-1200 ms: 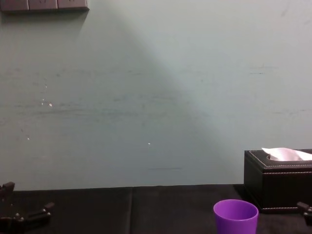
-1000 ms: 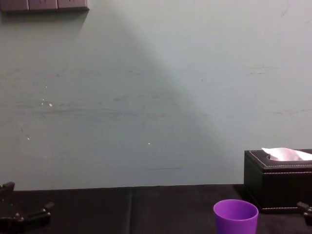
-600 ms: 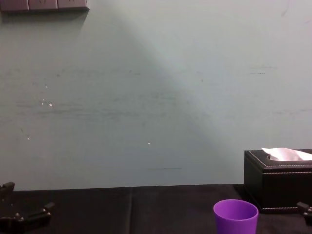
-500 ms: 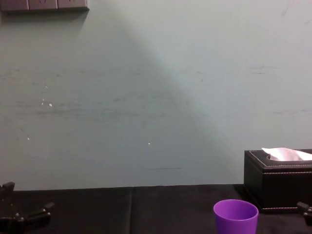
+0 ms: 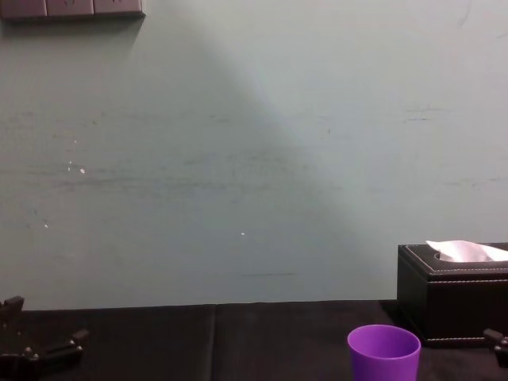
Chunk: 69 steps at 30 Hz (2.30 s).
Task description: Stack the three plastic cups sequentially using one hand.
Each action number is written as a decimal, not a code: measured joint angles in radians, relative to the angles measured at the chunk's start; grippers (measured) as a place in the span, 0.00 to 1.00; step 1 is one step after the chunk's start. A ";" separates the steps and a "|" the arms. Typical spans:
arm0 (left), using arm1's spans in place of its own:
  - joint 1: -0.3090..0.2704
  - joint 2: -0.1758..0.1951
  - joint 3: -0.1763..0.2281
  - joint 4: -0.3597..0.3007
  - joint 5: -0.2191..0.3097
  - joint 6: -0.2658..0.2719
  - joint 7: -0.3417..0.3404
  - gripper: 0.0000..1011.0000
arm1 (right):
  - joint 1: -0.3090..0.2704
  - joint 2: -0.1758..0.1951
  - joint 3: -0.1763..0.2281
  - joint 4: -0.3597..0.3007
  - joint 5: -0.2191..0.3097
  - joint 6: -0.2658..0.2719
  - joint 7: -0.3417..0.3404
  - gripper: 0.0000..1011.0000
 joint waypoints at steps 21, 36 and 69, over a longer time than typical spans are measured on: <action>0.000 0.000 0.000 0.000 0.000 0.000 0.000 1.00 | -0.005 -0.003 0.007 -0.002 0.004 0.000 0.009 0.99; 0.000 0.000 0.000 0.000 0.000 0.000 0.000 1.00 | -0.156 0.055 0.099 -0.135 0.058 -0.059 0.067 0.99; 0.000 0.000 0.000 0.000 0.000 0.000 0.000 1.00 | -0.532 0.223 0.273 -0.300 0.227 -0.254 0.346 0.99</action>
